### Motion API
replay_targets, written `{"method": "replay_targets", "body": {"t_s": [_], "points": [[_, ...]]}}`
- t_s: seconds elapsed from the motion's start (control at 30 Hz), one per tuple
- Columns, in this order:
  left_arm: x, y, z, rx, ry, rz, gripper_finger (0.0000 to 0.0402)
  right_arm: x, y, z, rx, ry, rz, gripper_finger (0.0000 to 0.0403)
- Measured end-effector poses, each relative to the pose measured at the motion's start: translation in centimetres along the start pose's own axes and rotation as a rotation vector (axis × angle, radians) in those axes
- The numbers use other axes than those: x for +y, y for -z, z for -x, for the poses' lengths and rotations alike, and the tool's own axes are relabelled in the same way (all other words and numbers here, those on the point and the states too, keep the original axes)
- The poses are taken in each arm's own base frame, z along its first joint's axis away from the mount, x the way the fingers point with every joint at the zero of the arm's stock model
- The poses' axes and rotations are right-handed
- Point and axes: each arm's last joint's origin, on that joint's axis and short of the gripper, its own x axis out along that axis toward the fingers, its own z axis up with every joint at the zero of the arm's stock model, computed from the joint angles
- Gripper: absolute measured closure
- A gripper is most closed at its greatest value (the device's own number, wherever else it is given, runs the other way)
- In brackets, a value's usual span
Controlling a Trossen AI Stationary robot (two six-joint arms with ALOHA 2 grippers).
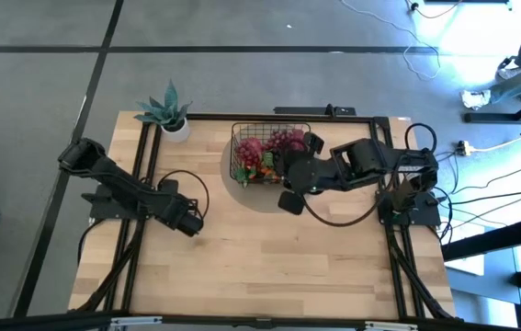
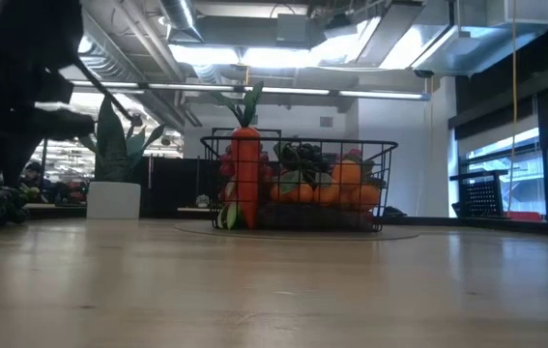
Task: Build produce basket
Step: Put the black grapes into the black wire basket
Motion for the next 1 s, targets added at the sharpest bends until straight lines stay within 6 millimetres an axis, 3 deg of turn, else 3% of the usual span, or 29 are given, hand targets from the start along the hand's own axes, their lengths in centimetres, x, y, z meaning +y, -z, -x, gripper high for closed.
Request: {"method": "replay_targets", "body": {"t_s": [0.23,1.0], "points": [[-0.3,0.2,-1.8,0.012,0.034,0.025,0.0325,0.2,0.1,0.1,-0.001,-0.003,0.004,0.0290],[-0.4,1.0,-3.4,0.037,-0.044,-0.017,0.0326,0.1,0.1,0.1,-0.001,-0.002,0.007,0.0290]]}}
